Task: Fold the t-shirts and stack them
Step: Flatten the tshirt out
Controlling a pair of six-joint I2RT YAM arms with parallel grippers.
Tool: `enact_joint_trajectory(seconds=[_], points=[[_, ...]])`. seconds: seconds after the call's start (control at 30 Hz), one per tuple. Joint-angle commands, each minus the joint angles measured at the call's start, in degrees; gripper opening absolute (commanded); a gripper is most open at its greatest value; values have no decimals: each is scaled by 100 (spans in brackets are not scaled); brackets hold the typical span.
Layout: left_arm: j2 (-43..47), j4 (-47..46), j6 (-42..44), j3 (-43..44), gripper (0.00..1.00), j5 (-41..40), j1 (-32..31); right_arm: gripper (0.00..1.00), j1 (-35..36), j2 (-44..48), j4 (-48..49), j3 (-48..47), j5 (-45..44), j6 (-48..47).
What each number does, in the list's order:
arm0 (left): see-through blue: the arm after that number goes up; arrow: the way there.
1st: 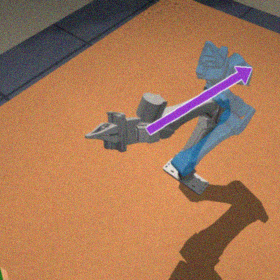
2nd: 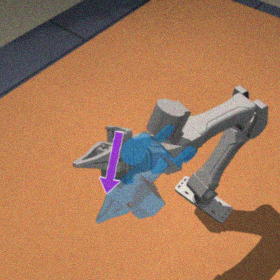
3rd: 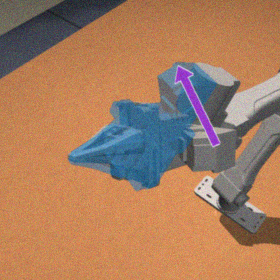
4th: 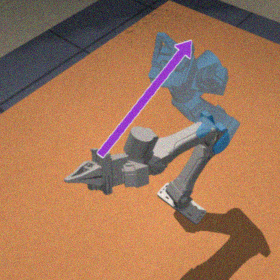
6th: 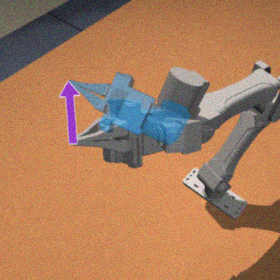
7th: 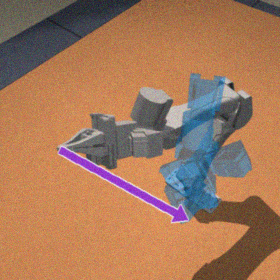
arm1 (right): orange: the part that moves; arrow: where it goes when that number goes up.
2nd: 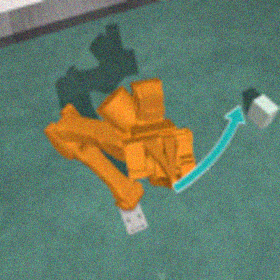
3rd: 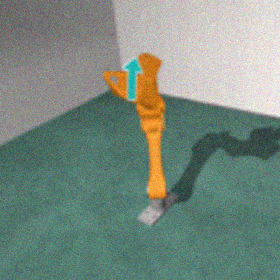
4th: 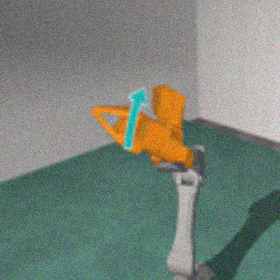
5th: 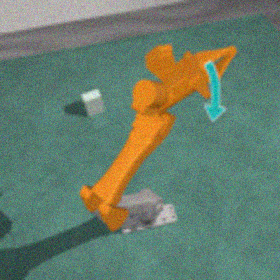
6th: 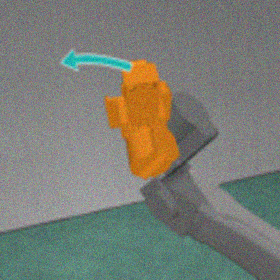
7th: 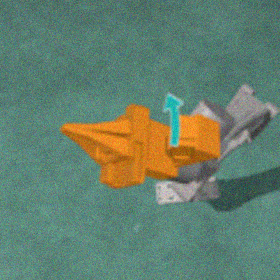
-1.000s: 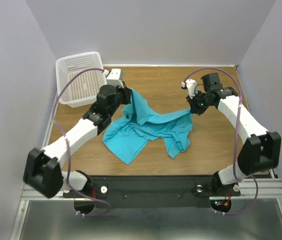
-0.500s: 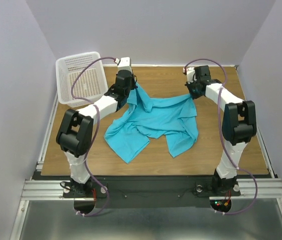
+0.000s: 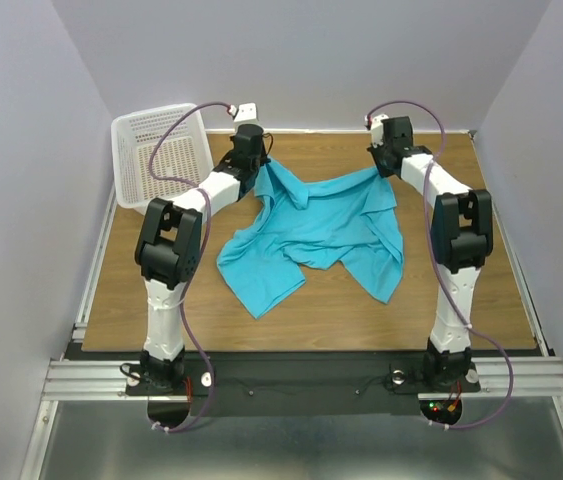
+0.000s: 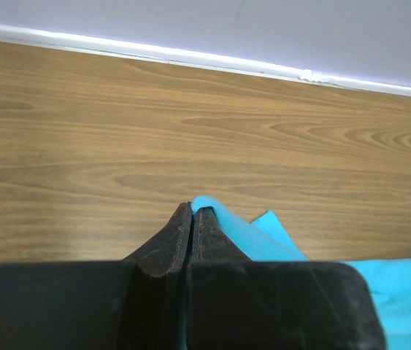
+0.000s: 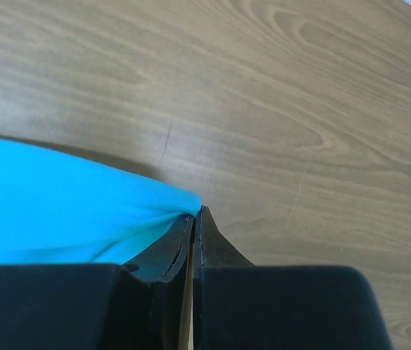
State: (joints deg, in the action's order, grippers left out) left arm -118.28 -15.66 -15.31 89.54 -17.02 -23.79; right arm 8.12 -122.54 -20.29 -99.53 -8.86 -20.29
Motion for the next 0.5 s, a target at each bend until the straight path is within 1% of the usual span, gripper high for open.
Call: enact_joint_trajectory(seconds=[0.0,0.13,0.17,0.2,0.23,0.27,0.3,0.33,0.37,0.47], points=[[-160,115,54,520,0,-118,85,5,-3,-287,368,-602,-335,201],[-292,186,142,775,0,66,120,8,-3,-455,368,-814,-327,201],[-284,186,151,784,0,163,120,11,-3,-411,368,-788,-257,210],[-266,177,169,785,0,216,129,11,-3,-411,368,-779,-256,201],[-266,195,230,811,0,251,129,21,-3,-350,377,-718,-221,210],[-283,221,239,846,0,286,129,27,-3,-341,377,-709,-221,210],[-344,265,256,890,0,321,147,40,5,-332,377,-717,-265,219],[-388,317,265,994,0,330,173,46,5,-297,377,-717,-300,219],[-432,396,265,1048,0,330,182,50,-12,-279,377,-700,-309,236],[-512,450,257,1118,0,427,243,52,-73,27,377,-490,-117,341]])
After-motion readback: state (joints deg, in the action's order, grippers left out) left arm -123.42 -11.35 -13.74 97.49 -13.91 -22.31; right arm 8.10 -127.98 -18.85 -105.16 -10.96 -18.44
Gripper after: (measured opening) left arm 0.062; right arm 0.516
